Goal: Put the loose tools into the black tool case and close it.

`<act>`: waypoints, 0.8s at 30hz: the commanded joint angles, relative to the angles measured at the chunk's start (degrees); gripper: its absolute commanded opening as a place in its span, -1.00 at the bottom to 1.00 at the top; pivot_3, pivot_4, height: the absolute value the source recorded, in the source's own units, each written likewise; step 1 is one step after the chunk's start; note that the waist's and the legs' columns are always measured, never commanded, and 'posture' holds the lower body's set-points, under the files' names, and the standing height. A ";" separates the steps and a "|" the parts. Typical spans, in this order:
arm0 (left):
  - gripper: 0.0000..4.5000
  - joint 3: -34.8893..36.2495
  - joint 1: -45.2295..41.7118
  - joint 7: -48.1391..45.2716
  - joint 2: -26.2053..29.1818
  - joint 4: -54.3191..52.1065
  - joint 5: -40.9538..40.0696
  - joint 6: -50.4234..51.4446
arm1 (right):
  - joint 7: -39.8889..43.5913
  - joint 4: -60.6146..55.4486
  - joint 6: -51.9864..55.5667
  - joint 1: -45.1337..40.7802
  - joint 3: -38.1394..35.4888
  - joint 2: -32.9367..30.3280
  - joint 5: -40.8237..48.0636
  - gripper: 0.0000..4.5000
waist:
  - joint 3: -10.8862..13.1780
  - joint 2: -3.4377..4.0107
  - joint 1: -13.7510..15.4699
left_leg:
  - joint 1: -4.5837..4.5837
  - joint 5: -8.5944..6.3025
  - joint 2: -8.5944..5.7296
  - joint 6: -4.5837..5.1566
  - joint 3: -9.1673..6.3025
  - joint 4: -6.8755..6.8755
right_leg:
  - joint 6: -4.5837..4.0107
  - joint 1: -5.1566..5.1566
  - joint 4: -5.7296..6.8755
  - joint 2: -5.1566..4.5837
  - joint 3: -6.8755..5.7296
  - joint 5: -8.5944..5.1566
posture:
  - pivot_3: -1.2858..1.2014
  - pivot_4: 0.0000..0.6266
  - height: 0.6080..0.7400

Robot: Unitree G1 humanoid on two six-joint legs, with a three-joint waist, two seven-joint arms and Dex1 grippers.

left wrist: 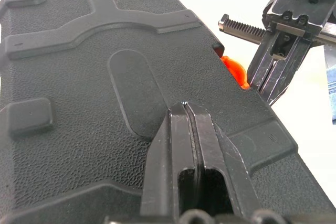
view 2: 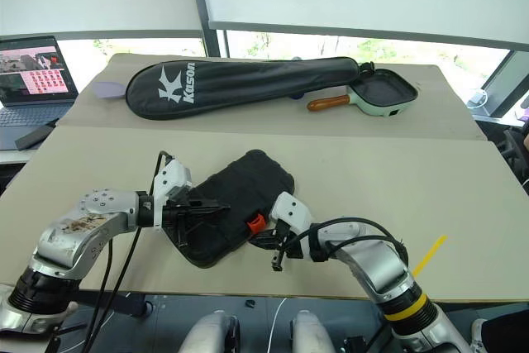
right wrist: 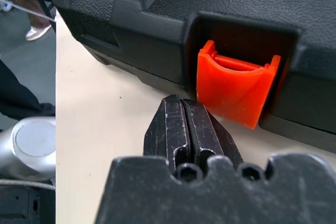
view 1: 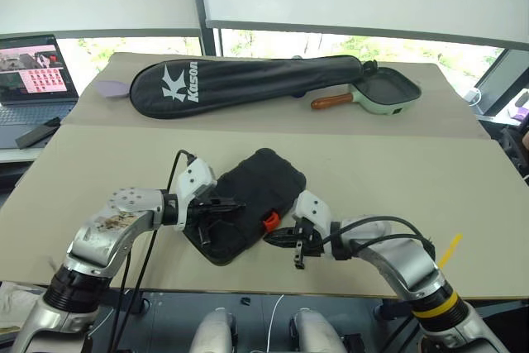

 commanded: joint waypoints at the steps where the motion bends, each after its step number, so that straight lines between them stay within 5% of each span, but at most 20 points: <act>1: -1.00 -5.14 2.56 0.59 0.21 3.29 2.70 4.48 | 0.65 -2.48 0.98 -1.16 -0.93 -2.22 -0.65 -0.99 | 0.00 0.00 0.03 | 0.00 0.00 -0.01 0.00 0.00 0.00 | 0.00 0.01 -0.01 -0.01 0.00 0.00 | 0.03 -0.52 1.00; 24: -1.00 -7.50 3.01 1.83 0.78 3.36 3.41 9.89 | -1.53 0.88 0.27 -4.78 -1.84 3.52 -2.11 -0.99 | -0.03 0.02 -0.34 | 0.24 0.00 0.04 0.00 -0.02 -0.01 | -0.04 0.22 -0.01 0.04 0.00 -0.03 | 0.03 -0.52 1.00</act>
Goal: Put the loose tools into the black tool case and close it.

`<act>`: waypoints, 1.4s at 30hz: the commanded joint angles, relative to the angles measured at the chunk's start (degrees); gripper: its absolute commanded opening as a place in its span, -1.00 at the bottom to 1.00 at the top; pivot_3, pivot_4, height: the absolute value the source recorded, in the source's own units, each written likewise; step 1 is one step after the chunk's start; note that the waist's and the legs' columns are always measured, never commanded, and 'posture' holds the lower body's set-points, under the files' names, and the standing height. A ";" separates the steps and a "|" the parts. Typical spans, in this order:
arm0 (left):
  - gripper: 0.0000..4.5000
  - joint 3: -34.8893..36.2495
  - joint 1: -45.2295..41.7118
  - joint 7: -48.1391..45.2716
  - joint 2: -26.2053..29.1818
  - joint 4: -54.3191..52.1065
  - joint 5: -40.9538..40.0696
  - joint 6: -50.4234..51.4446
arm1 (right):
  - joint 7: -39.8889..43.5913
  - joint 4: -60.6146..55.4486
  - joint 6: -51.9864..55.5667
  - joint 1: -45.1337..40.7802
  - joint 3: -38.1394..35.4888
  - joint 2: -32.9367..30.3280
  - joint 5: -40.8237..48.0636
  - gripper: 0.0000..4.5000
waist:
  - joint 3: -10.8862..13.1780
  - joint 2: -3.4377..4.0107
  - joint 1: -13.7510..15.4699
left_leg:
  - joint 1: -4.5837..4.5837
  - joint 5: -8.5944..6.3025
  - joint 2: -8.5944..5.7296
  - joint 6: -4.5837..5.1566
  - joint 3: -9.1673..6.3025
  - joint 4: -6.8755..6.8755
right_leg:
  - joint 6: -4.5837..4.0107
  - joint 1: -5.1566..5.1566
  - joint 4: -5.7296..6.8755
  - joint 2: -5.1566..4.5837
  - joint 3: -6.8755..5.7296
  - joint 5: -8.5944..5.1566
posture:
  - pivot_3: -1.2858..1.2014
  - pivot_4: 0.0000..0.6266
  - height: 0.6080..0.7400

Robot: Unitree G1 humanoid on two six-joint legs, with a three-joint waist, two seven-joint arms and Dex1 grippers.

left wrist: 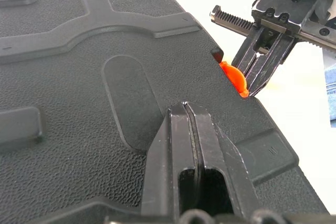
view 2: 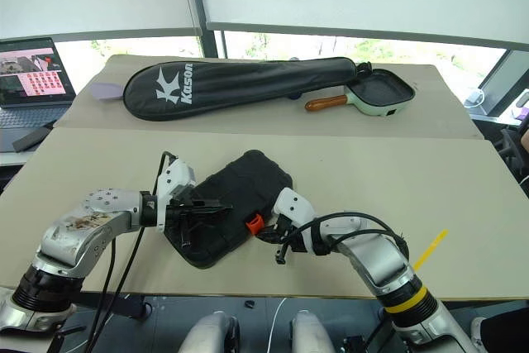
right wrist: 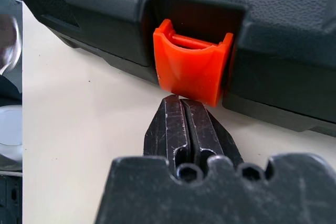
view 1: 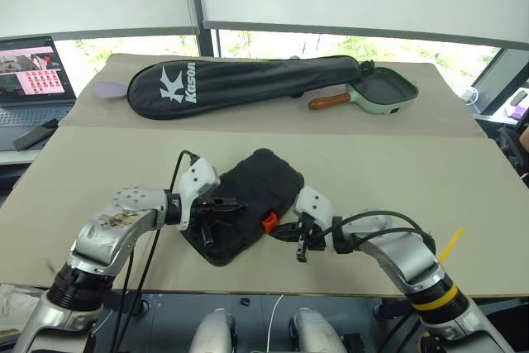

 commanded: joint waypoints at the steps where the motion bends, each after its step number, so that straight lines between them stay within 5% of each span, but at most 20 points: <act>1: -1.00 -7.44 3.83 0.92 1.41 3.79 3.54 6.63 | -0.63 -2.05 -0.94 -3.54 -1.71 1.30 0.33 -0.99 | 0.00 0.00 -0.05 | 0.05 0.00 0.00 0.00 0.00 -0.01 | 0.00 0.05 0.00 0.00 0.00 -0.02 | 0.03 -0.52 1.00; 13: -1.00 -7.46 5.38 1.65 1.25 3.32 2.90 6.31 | -0.38 0.78 0.10 -5.74 -0.89 3.74 -0.37 -0.99 | -0.01 0.01 -0.35 | 0.24 0.00 0.04 -0.01 -0.05 -0.07 | 0.00 0.16 0.00 0.00 0.00 -0.09 | 0.03 -0.52 1.00; 18: -1.00 -2.04 7.79 1.51 -0.50 4.30 3.54 -5.73 | 3.50 -2.22 -1.78 -2.63 -2.73 0.19 1.36 -0.99 | -0.03 0.05 -0.36 | 0.29 -0.01 0.03 -0.01 -0.04 -0.10 | 0.01 0.21 0.00 -0.03 0.00 -0.13 | 0.03 -0.52 1.00; 22: -0.54 7.14 11.17 -2.23 -2.43 4.12 -0.61 -18.00 | 5.35 -3.98 -4.65 1.52 -7.95 -3.04 3.61 -1.00 | -0.01 0.11 -0.27 | 0.16 -0.01 0.03 -0.02 -0.01 -0.23 | -0.14 0.06 -0.08 -0.10 0.00 -0.08 | 0.03 -0.52 1.00; 25: -0.02 12.89 14.09 -3.74 -1.78 2.81 -3.24 -21.43 | 8.62 -5.91 -6.17 5.47 -12.60 -6.48 6.74 -0.62 | -0.01 0.11 -0.26 | -0.36 -0.01 0.04 -0.01 -0.01 -0.22 | -0.15 -0.45 -0.07 -0.09 -0.01 -0.06 | 0.03 -0.52 1.00; 31: 0.98 28.98 26.72 -3.86 2.25 4.27 -1.54 -29.34 | 11.03 0.55 -25.65 12.63 -23.19 -13.23 2.29 0.27 | 0.28 -0.15 -0.56 | -0.50 -0.10 0.05 0.04 0.02 -0.27 | -0.13 -0.58 -0.17 -0.08 -0.01 -0.08 | 0.03 -0.52 1.00; 36: 1.00 35.76 36.35 -0.04 1.90 9.48 4.55 -36.55 | 18.73 10.78 -43.67 13.82 -30.79 -10.95 6.98 0.97 | 0.47 -0.36 -0.01 | -0.45 -0.10 0.04 0.04 0.09 -0.27 | -0.06 -0.51 -0.25 -0.21 -0.03 -0.12 | 0.03 -0.52 1.00; 42: 1.00 37.75 40.47 2.31 -0.97 10.67 6.11 -43.05 | 24.09 22.38 -51.66 12.34 -31.23 -11.81 5.79 0.97 | 0.78 -0.74 0.67 | -0.50 -0.11 0.05 0.03 0.13 -0.25 | -0.04 -0.50 -0.30 -0.40 -0.07 -0.09 | 0.03 -0.52 1.00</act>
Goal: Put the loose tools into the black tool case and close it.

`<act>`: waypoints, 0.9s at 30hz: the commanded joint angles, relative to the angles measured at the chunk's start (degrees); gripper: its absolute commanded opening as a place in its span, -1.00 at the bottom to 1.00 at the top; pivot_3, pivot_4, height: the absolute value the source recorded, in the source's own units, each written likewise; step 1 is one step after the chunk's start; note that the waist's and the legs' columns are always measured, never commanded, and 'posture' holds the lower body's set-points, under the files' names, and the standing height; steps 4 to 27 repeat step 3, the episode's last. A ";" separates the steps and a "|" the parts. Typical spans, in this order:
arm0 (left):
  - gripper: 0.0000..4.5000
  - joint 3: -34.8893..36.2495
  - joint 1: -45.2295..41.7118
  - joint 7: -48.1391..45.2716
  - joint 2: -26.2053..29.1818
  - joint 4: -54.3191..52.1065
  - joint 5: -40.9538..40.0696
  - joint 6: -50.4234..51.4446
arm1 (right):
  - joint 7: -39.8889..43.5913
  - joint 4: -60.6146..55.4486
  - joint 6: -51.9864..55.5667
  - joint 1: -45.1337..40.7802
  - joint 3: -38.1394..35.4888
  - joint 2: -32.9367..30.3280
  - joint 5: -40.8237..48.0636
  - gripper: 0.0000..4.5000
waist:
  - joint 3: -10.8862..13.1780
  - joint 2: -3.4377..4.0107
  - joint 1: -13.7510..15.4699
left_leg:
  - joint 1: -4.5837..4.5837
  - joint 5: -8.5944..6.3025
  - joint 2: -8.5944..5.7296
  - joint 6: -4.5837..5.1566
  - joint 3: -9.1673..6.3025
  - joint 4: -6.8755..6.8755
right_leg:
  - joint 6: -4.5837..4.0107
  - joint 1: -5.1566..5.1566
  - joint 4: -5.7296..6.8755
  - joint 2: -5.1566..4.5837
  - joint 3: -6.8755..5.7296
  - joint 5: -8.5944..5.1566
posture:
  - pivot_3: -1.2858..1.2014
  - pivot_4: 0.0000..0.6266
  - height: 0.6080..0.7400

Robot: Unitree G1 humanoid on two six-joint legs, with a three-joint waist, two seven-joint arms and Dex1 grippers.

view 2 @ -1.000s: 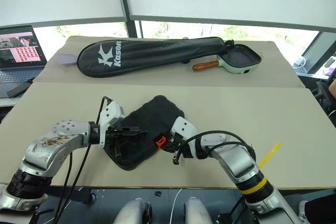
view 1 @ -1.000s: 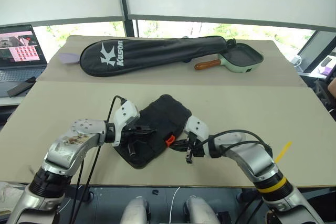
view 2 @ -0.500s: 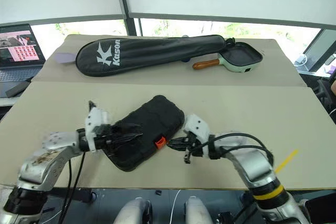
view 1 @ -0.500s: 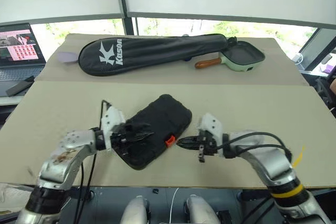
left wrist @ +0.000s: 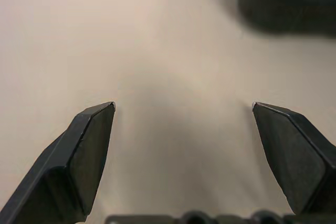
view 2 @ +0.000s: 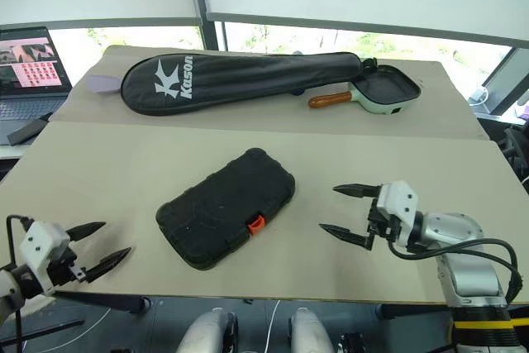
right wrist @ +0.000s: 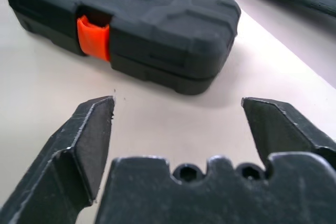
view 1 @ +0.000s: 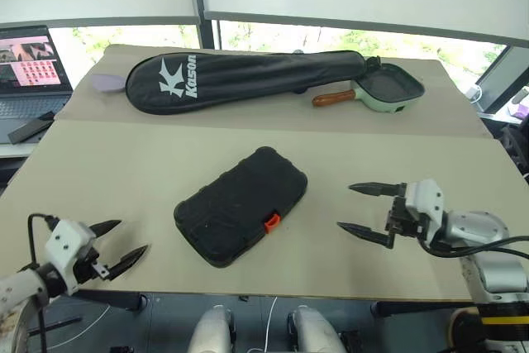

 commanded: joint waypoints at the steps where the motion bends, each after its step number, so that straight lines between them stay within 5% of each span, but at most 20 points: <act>1: 1.00 2.32 0.22 2.75 -1.64 -1.94 0.44 -4.07 | 2.46 4.68 -6.08 -1.31 -1.28 -0.91 -0.74 0.97 | 0.00 0.01 0.11 | -0.01 0.00 0.01 0.00 -0.01 0.00 | 0.00 0.00 -0.01 -0.02 0.00 0.00 | 0.03 -0.52 1.00; 27: 1.00 2.13 0.24 3.17 -2.44 -2.47 0.12 -4.96 | 2.17 6.39 -7.46 -1.73 -1.43 -0.78 -1.10 0.97 | 0.00 0.01 0.11 | 0.01 0.00 0.03 0.00 0.00 0.00 | 0.00 0.01 0.00 -0.04 0.00 0.01 | 0.03 -0.52 1.00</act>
